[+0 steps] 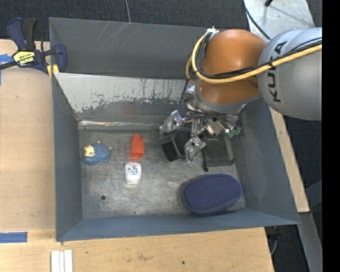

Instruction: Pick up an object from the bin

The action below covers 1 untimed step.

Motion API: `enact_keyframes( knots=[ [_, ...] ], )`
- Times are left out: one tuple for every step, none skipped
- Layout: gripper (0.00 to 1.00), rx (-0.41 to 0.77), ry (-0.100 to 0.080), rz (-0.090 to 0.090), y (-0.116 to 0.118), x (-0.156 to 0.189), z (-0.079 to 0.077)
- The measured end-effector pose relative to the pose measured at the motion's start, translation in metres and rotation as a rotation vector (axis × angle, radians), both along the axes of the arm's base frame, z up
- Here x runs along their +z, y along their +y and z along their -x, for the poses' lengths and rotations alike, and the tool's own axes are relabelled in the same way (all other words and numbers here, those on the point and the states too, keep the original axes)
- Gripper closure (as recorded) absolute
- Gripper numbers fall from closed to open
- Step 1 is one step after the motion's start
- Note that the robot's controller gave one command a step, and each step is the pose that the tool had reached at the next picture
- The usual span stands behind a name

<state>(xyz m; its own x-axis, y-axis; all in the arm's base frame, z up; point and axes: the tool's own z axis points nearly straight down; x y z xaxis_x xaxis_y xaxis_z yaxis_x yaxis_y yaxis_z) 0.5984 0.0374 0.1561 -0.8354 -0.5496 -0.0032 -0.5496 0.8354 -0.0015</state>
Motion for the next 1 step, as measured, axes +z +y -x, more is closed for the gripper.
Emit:
enact_keyframes(
  knots=[
    [1.0,-0.004,0.0,0.0,0.0074,0.0644,-0.0039]
  ],
)
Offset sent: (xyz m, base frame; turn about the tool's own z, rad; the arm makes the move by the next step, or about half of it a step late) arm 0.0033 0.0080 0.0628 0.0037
